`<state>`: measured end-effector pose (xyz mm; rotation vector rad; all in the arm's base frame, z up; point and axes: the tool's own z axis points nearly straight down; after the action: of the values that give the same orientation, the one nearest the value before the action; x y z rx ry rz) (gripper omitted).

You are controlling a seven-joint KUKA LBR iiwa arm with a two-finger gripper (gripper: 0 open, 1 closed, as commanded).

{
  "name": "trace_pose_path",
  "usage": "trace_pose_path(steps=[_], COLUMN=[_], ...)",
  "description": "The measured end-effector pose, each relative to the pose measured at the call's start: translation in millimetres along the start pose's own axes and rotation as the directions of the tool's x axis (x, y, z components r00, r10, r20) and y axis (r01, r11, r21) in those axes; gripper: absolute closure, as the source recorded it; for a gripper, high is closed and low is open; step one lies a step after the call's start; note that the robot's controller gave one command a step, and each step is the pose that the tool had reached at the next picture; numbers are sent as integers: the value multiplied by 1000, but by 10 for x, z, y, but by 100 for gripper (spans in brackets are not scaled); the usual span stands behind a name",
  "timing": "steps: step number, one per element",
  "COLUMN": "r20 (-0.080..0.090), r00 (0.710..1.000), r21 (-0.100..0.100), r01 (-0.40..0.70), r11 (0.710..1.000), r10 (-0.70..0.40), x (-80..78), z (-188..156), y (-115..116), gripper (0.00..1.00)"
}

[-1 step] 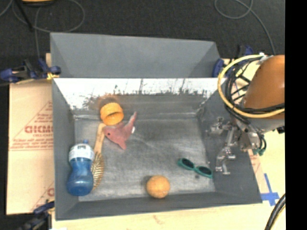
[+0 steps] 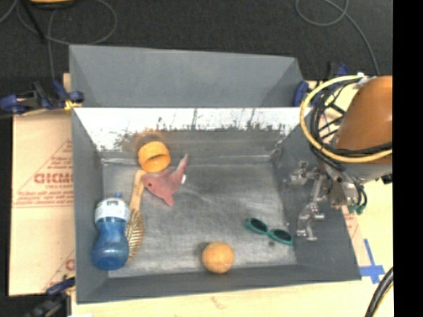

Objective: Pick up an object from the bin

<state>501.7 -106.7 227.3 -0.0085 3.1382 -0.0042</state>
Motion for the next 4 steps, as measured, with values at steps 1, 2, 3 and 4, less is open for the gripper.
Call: trace_pose_path(steps=[1,2,3,4], r20=[7,13,13,4], r00=[1000,999,999,997], r21=[0,0,0,0], r01=[-16,-34,-34,71], r11=[1000,999,999,997], r10=[16,34,34,-71], x=[-180,-306,-306,-466], z=[666,1531,1531,-69], y=[32,67,66,110], gripper=[0,100,100,100])
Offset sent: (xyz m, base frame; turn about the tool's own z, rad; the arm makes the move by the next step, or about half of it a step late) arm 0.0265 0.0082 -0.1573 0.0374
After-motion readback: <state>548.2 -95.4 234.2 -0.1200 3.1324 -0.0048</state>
